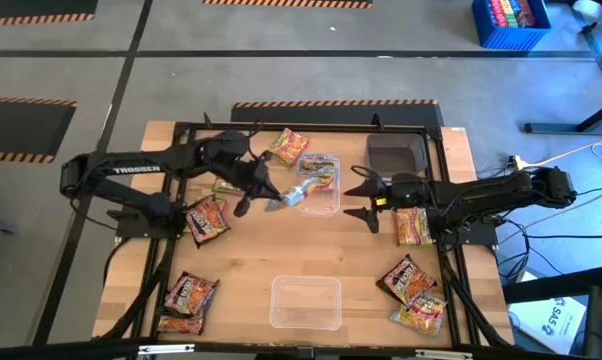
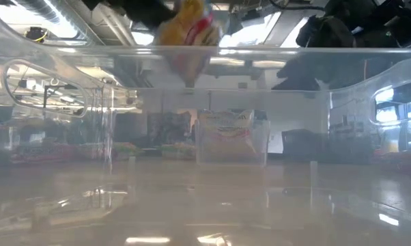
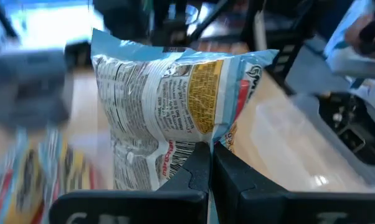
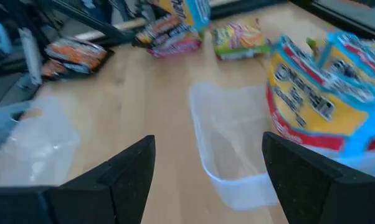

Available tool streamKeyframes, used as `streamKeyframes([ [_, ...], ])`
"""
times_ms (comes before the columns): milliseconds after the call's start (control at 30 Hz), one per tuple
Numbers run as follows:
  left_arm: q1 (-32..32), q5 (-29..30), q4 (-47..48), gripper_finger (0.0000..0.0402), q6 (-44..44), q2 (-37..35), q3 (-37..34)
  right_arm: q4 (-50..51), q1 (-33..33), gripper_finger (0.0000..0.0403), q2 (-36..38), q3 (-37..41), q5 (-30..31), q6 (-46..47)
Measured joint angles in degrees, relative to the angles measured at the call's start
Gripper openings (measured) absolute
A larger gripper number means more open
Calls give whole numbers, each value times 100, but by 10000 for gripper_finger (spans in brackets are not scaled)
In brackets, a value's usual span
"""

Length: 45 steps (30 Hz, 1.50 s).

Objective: Sort Maruchan noodles
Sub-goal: Put the top blue noodles into the top transparent bin

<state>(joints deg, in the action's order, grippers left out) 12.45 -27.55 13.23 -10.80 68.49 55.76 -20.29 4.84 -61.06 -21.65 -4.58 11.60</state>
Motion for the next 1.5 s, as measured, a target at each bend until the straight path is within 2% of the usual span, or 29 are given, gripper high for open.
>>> streamKeyframes([
  [200, -305, -12, -1560, 0, -40, 0, -214, -723, 0, 276, 0, 0, -352, -1],
  [367, -489, -60, -3444, 0, -27, 0, -672, -1338, 0, 276, -134, 2, -426, -190],
  [500, -582, -20, -4905, 0, 8, 44, -1068, -2376, 4, 276, -530, 0, -661, -313],
  [600, -659, 123, -5615, 0, 17, 164, -1239, -3425, 7, 276, -936, 0, -751, -390],
  [700, -713, 193, -6072, 0, 11, 379, -1247, -4402, 9, 276, -1332, -39, -754, -451],
  [800, -742, 173, -6492, 0, 10, 633, -1247, -4769, 9, 276, -1636, -267, -886, -460],
  [1067, -739, 173, -6937, 0, 11, 931, -1250, -4761, 9, 275, -2084, -1029, -1432, -483],
  [1500, -739, 145, -7005, 0, -27, 931, -1250, -4715, 7, 267, -2155, -1634, -2175, -453],
])
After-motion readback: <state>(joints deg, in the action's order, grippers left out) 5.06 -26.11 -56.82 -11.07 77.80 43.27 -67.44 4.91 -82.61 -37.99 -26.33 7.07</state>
